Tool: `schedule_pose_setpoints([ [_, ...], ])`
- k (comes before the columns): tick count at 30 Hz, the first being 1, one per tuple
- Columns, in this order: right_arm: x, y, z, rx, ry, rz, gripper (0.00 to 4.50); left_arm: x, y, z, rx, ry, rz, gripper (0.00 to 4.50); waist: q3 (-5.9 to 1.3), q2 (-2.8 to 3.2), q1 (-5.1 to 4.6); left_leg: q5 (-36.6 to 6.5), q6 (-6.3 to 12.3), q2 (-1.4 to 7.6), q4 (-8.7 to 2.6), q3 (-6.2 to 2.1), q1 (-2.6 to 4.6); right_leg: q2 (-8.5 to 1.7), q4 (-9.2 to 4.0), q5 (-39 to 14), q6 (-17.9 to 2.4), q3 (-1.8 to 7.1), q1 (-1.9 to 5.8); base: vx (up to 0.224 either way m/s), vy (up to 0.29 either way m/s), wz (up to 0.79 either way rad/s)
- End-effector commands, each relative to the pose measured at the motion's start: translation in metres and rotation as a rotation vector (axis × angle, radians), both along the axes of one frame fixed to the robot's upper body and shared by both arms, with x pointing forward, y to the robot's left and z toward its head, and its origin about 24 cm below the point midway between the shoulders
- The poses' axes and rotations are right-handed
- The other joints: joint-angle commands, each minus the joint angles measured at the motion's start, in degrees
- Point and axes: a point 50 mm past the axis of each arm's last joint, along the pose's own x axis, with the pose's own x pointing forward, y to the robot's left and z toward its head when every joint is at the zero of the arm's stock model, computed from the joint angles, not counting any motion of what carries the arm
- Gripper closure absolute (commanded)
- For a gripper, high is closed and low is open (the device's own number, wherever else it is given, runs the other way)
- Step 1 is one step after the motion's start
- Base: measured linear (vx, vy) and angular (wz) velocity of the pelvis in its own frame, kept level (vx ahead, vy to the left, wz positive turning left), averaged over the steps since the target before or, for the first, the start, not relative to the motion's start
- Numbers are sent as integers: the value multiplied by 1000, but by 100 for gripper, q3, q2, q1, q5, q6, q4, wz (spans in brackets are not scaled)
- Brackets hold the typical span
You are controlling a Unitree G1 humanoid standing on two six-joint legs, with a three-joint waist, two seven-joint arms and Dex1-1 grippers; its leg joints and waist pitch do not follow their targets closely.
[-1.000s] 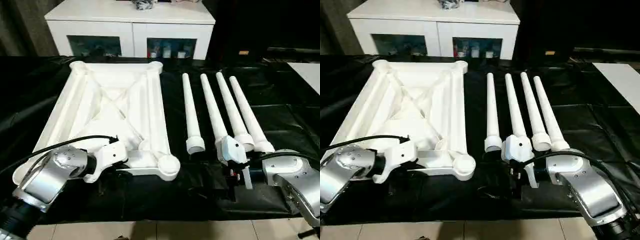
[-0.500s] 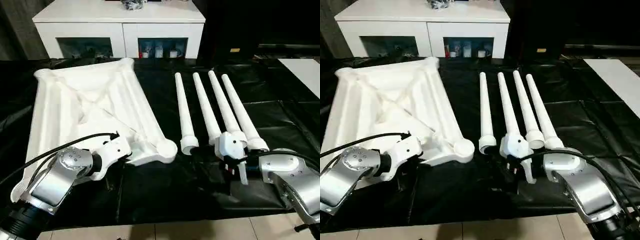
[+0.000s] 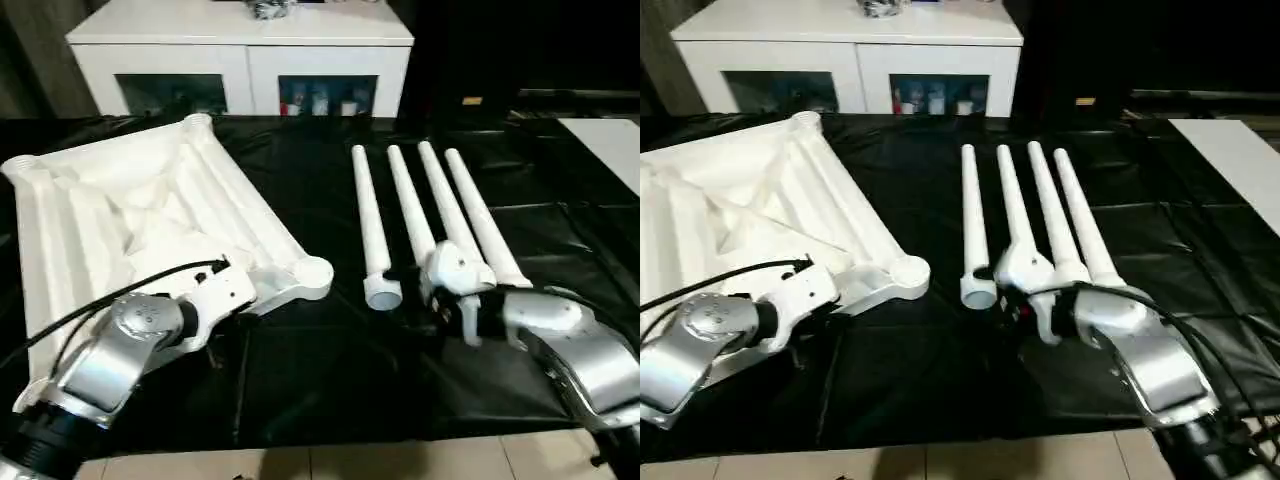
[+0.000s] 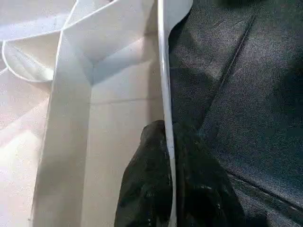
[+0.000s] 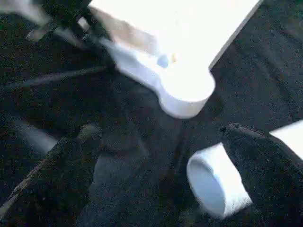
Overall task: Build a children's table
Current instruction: Move table base, then pick table leg
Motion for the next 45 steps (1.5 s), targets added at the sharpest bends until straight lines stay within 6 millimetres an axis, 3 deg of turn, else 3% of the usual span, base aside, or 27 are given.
schedule_pose_setpoints([
  [1,5,-3,0,-2,14,-62,0,0,3,-4,7,2,33,385,-264,-51,29,-583,275,368,-497,-136,2,-491,-484,-830,-1358,307,177,0,0,0],
  [7,22,2,0,34,39,-214,0,1,23,3,58,-1,51,338,-281,-33,27,-386,220,334,-497,-125,-19,-462,-426,-322,-1429,300,173,0,0,0],
  [8,29,4,1,59,49,-272,0,2,28,6,62,-9,62,329,-285,-2,18,-464,163,334,-497,-127,-9,-469,-431,-419,-1426,299,179,0,0,0],
  [12,66,16,5,101,105,-511,0,7,45,29,45,-80,97,295,-313,12,-82,-426,-61,296,-489,-121,-12,-447,-403,-387,-1548,288,159,0,0,0],
  [15,89,24,7,79,99,-605,0,9,41,44,-5,-126,79,264,-316,30,-58,-332,-146,312,-483,-86,5,-430,-381,-118,-1594,287,140,0,0,0],
  [16,97,26,7,80,110,-638,0,9,37,48,-23,-135,65,257,-316,-9,-37,-266,-128,320,-479,-72,-4,-423,-372,17,-1573,288,158,0,0,0],
  [19,115,35,10,74,139,-690,0,8,22,56,-79,-151,4,236,-365,-8,12,71,-129,327,-458,-54,1,-451,-289,464,-1715,275,156,0,0,0],
  [20,119,38,12,66,141,-691,0,5,15,57,-96,-151,-29,221,-385,-79,22,311,-53,327,-433,-21,-5,-427,-256,850,-1729,271,159,0,0,0],
  [21,122,41,13,46,141,-701,0,2,9,58,-116,-152,-64,212,-389,-63,43,579,47,313,-419,-28,-47,-421,-208,1214,-1740,265,183,0,0,0],
  [22,122,41,13,46,141,-701,0,2,9,58,-116,-152,-64,212,-389,-63,43,579,47,313,-419,-28,-47,-421,-208,1214,-1740,265,183,0,0,0],
  [23,127,41,15,-14,132,-732,0,-5,0,60,-157,-146,-114,211,-394,-152,24,691,160,311,-408,-13,-55,-425,-193,1380,-1761,259,183,0,0,0],
  [24,127,41,15,-14,132,-732,0,-5,0,60,-157,-146,-114,211,-394,-152,24,691,160,311,-408,-13,-55,-425,-193,1380,-1761,259,183,0,0,0],
  [25,130,43,18,-28,146,-740,0,-11,-7,62,-195,-134,-146,181,-379,-109,36,625,154,319,-402,-9,-53,-435,-195,1260,-1770,261,175,0,0,0],
  [26,131,44,19,-12,169,-738,0,-13,-10,62,-214,-124,-154,172,-382,-151,28,645,154,326,-407,-10,-57,-434,-179,1315,-1796,260,193,0,0,0],
  [29,130,45,15,-26,267,-743,0,-23,-17,62,-244,-89,-193,171,-355,-195,-3,533,145,335,-415,-3,-56,-414,-186,1232,-1784,259,184,0,0,0],
  [31,126,45,5,-68,344,-738,0,-29,-23,61,-257,-61,-222,138,-340,-200,-11,402,91,344,-426,-2,-49,-419,-207,1061,-1764,257,183,0,0,0],
  [35,117,47,-12,-79,479,-715,0,-33,-28,63,-280,-40,-246,127,-334,-222,-12,219,-9,349,-428,12,-35,-426,-224,866,-1755,271,176,0,0,0],
  [37,113,44,-21,-105,517,-727,0,-34,-30,66,-273,-35,-262,94,-331,-228,-7,174,-57,351,-430,9,-40,-440,-232,745,-1748,271,184,0,0,0],
  [40,109,41,-28,-112,554,-737,0,-33,-30,68,-272,-37,-266,89,-327,-211,-2,181,-111,352,-428,9,-32,-437,-235,708,-1712,265,173,0,0,0],
  [41,109,40,-29,-112,563,-741,18,-33,-30,69,-271,-38,-269,64,-328,-220,-7,161,-134,350,-432,4,-42,-437,-235,663,-1688,262,185,0,0,0],
  [42,108,39,-30,-111,569,-743,18,-33,-31,69,-270,-38,-270,64,-327,-187,0,134,-164,351,-432,-4,-39,-442,-236,618,-1665,261,181,0,0,0],
  [44,108,38,-30,-109,574,-748,36,-32,-31,70,-268,-39,-271,48,-330,-203,-9,113,-189,350,-433,-1,-39,-435,-237,618,-1659,260,182,0,0,0],
  [45,108,37,-30,-107,577,-754,42,-32,-31,70,-265,-41,-272,49,-333,-182,-3,106,-196,349,-432,-3,-36,-437,-236,627,-1656,260,179,0,0,0],
])
